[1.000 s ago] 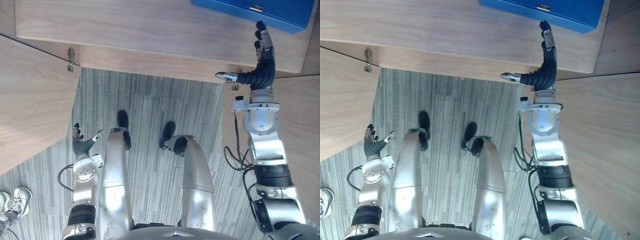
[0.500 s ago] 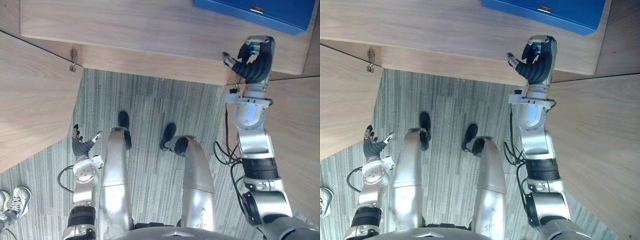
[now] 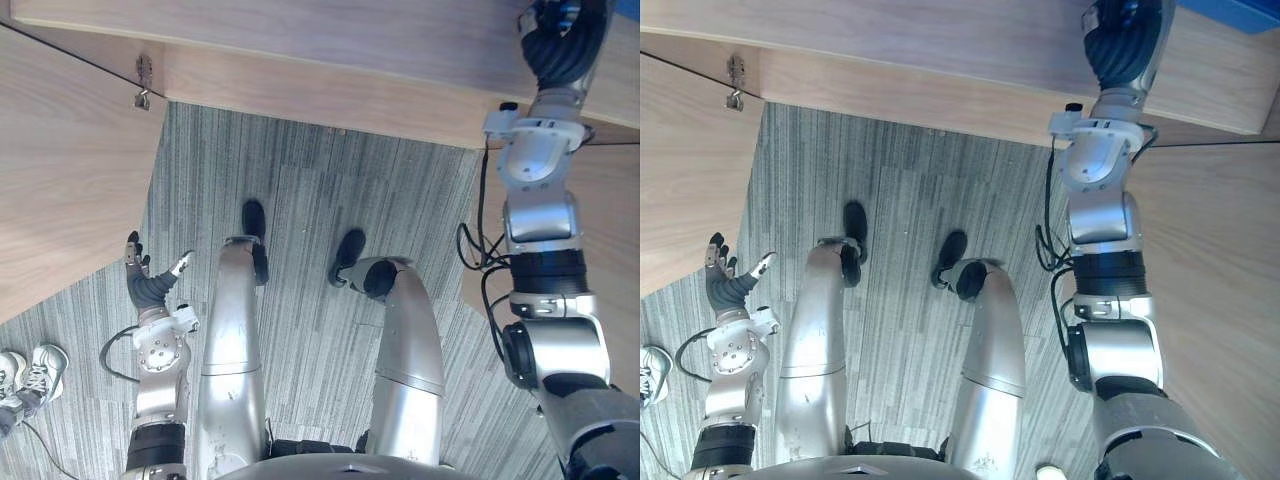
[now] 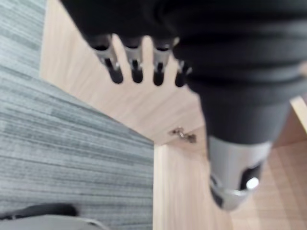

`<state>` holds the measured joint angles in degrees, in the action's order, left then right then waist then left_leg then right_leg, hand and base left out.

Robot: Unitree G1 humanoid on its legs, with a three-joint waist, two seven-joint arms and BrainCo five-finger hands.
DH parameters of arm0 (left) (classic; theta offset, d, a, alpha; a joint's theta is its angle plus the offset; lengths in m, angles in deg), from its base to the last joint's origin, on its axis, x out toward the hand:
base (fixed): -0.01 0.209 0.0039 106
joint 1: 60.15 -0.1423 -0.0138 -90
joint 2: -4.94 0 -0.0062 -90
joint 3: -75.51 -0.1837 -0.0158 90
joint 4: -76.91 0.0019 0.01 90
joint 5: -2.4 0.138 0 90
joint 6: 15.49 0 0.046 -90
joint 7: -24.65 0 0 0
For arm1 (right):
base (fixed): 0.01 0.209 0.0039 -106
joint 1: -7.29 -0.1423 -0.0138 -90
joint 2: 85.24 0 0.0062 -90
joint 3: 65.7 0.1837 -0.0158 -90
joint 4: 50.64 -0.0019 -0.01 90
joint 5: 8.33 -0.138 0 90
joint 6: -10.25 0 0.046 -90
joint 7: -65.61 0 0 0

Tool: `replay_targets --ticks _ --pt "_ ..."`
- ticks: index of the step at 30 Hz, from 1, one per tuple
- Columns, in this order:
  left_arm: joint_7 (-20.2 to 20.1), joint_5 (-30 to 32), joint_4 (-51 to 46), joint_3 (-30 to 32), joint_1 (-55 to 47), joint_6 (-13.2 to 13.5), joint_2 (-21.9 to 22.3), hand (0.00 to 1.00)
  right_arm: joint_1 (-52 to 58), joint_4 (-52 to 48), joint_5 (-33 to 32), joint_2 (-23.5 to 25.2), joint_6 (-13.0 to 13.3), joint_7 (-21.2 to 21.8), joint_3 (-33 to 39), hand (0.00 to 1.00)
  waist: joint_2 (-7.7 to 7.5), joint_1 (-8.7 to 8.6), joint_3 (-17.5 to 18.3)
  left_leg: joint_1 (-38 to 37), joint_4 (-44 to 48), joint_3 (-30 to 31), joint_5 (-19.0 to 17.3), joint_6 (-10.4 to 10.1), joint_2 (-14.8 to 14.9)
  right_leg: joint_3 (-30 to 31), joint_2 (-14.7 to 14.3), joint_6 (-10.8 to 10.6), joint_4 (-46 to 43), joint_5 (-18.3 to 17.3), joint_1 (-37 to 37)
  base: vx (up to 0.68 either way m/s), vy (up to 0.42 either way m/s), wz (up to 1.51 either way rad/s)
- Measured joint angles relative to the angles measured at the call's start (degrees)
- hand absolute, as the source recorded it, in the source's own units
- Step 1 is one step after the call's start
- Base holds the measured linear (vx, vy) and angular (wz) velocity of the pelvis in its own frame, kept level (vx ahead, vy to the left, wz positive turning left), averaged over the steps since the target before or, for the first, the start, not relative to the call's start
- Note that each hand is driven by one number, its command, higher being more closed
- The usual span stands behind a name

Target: Walk over to the cabinet, pick up the folder, carry it to the office cabinet, place the folder inside the office cabinet, then close the office cabinet door

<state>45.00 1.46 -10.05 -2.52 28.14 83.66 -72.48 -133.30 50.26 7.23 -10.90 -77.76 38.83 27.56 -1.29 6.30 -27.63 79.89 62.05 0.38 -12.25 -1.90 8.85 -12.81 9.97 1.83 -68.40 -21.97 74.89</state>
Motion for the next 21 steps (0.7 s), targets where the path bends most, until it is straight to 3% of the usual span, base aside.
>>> replay_targets --ticks 15,21 --pt "-1.18 -1.56 -4.74 -0.84 -2.48 1.32 -0.09 0.00 -11.26 11.00 -3.50 -7.49 0.83 0.44 -4.10 1.00 0.14 -0.04 0.02 4.87 3.10 -0.28 0.02 -0.03 0.08 0.71 0.80 0.54 -4.41 -0.80 5.62 -0.01 0.006 0.01" --pt "-1.24 -3.49 -4.72 -0.88 -2.48 2.10 -0.11 0.00 -14.64 15.84 -7.28 -7.63 2.87 0.51 -5.30 1.00 0.30 -0.40 0.17 5.34 3.14 -0.51 0.10 -0.21 0.17 0.79 1.06 0.67 -5.16 -0.76 6.42 -0.03 0.017 0.02"
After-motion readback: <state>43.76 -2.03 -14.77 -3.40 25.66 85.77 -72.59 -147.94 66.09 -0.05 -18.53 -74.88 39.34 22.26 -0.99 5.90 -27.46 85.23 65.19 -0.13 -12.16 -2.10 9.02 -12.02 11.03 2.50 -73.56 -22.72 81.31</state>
